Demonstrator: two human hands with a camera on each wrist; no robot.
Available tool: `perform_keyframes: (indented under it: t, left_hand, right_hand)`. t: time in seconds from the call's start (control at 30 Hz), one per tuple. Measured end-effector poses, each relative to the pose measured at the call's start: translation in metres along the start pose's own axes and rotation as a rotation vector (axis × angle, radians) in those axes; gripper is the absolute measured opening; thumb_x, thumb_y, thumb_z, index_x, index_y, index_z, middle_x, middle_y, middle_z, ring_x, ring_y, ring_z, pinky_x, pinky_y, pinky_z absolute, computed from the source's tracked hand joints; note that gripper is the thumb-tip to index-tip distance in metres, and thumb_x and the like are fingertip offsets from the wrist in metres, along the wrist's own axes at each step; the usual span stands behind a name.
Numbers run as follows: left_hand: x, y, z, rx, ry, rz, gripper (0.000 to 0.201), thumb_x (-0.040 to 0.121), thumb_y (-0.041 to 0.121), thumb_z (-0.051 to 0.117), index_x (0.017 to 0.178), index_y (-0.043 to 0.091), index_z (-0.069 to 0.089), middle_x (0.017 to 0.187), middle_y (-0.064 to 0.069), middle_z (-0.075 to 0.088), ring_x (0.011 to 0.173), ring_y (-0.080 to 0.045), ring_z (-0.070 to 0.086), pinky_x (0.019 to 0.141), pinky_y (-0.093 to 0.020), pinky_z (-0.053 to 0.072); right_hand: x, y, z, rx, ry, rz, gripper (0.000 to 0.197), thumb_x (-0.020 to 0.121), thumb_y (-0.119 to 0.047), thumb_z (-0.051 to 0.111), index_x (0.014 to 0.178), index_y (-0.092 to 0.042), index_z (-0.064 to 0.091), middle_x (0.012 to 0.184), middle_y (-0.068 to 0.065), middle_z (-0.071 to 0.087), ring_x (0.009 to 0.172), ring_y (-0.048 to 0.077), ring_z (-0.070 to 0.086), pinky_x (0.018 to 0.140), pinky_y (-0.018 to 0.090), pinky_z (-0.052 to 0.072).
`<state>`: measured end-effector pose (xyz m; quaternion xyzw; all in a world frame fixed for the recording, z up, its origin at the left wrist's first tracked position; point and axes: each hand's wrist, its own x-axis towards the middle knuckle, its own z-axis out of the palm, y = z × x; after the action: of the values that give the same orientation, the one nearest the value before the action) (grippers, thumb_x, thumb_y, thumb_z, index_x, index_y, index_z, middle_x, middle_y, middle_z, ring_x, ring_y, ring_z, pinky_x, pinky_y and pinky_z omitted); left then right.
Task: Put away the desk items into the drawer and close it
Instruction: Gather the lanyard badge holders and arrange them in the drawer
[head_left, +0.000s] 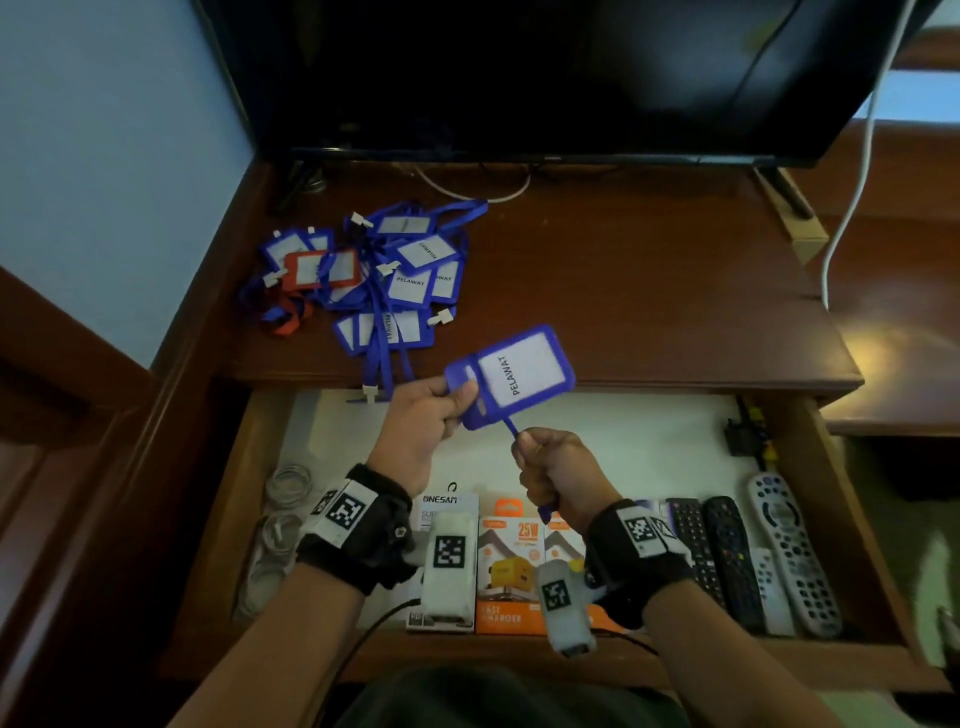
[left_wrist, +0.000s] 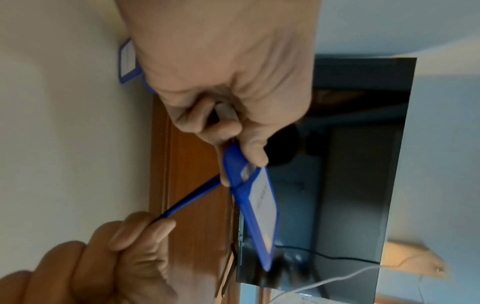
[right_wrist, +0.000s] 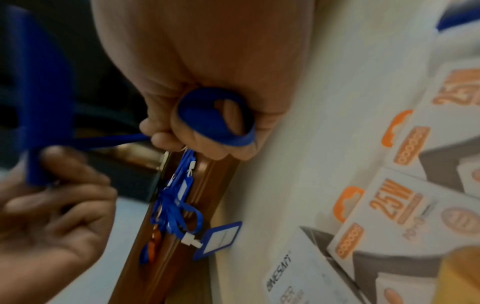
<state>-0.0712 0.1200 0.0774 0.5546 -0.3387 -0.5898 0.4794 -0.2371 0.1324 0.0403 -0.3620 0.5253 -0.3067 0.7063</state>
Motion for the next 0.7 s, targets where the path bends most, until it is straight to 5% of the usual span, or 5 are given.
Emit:
perform_keyframes:
  t: [0.1, 0.23, 0.33, 0.47, 0.7]
  left_hand:
    - [0.006, -0.006, 0.002, 0.096, 0.178, 0.052, 0.022, 0.091, 0.005, 0.059, 0.07, 0.012, 0.06, 0.047, 0.014, 0.05, 0.043, 0.0, 0.039, 0.044, -0.01, 0.032]
    - [0.013, -0.03, -0.008, 0.458, 0.263, 0.096, 0.033, 0.084, 0.024, 0.068, 0.064, 0.0, 0.059, 0.059, -0.005, 0.056, 0.057, -0.013, 0.043, 0.06, -0.029, 0.041]
    - [0.007, -0.04, -0.009, 0.736, 0.196, 0.107, 0.045, 0.085, 0.026, 0.066, 0.05, 0.013, 0.04, 0.047, 0.002, 0.038, 0.048, -0.012, 0.033, 0.046, -0.022, 0.025]
    - [0.003, -0.049, -0.018, 0.827, 0.02, 0.086, 0.029, 0.088, 0.024, 0.064, 0.061, 0.017, 0.055, 0.056, 0.005, 0.051, 0.055, -0.013, 0.047, 0.049, -0.017, 0.031]
    - [-0.004, -0.041, -0.027, 1.019, -0.452, 0.011, 0.018, 0.087, 0.023, 0.064, 0.071, 0.014, 0.064, 0.075, -0.002, 0.066, 0.072, -0.02, 0.061, 0.067, -0.036, 0.045]
  right_hand:
    - [-0.004, -0.005, 0.009, -0.187, 0.002, -0.031, 0.038, 0.1, -0.015, 0.045, 0.062, -0.01, 0.05, 0.048, 0.0, 0.025, 0.04, 0.012, 0.019, 0.042, 0.022, 0.016]
    - [-0.015, -0.018, 0.027, -0.352, -0.017, -0.126, 0.036, 0.097, -0.012, 0.051, 0.062, -0.007, 0.054, 0.046, 0.001, 0.028, 0.038, 0.008, 0.021, 0.039, 0.02, 0.02]
    - [-0.02, -0.023, 0.032, -0.336, -0.072, -0.104, 0.033, 0.098, -0.015, 0.049, 0.067, -0.007, 0.057, 0.049, 0.0, 0.027, 0.04, 0.009, 0.019, 0.04, 0.021, 0.017]
    - [-0.026, -0.027, 0.024, -0.375, -0.108, -0.066, 0.035, 0.099, -0.018, 0.047, 0.068, -0.009, 0.06, 0.052, 0.001, 0.027, 0.045, 0.011, 0.018, 0.042, 0.023, 0.017]
    - [-0.021, -0.036, 0.007, -0.508, -0.118, -0.111, 0.035, 0.097, -0.013, 0.052, 0.062, -0.01, 0.059, 0.049, -0.003, 0.043, 0.044, 0.008, 0.032, 0.044, 0.018, 0.028]
